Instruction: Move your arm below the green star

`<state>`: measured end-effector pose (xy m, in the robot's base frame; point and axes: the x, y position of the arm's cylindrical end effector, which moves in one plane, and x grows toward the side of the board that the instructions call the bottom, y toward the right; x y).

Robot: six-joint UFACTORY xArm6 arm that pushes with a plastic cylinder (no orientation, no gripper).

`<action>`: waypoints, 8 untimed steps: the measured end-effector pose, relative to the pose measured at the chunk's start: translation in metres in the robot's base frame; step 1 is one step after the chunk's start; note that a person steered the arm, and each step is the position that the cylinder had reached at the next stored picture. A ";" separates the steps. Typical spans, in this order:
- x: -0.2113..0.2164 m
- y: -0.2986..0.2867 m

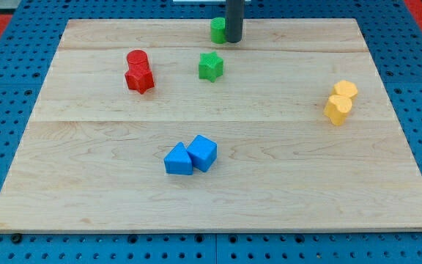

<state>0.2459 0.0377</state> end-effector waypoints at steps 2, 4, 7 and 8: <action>0.000 0.000; 0.013 0.044; 0.120 0.034; 0.149 0.002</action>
<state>0.3953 0.0393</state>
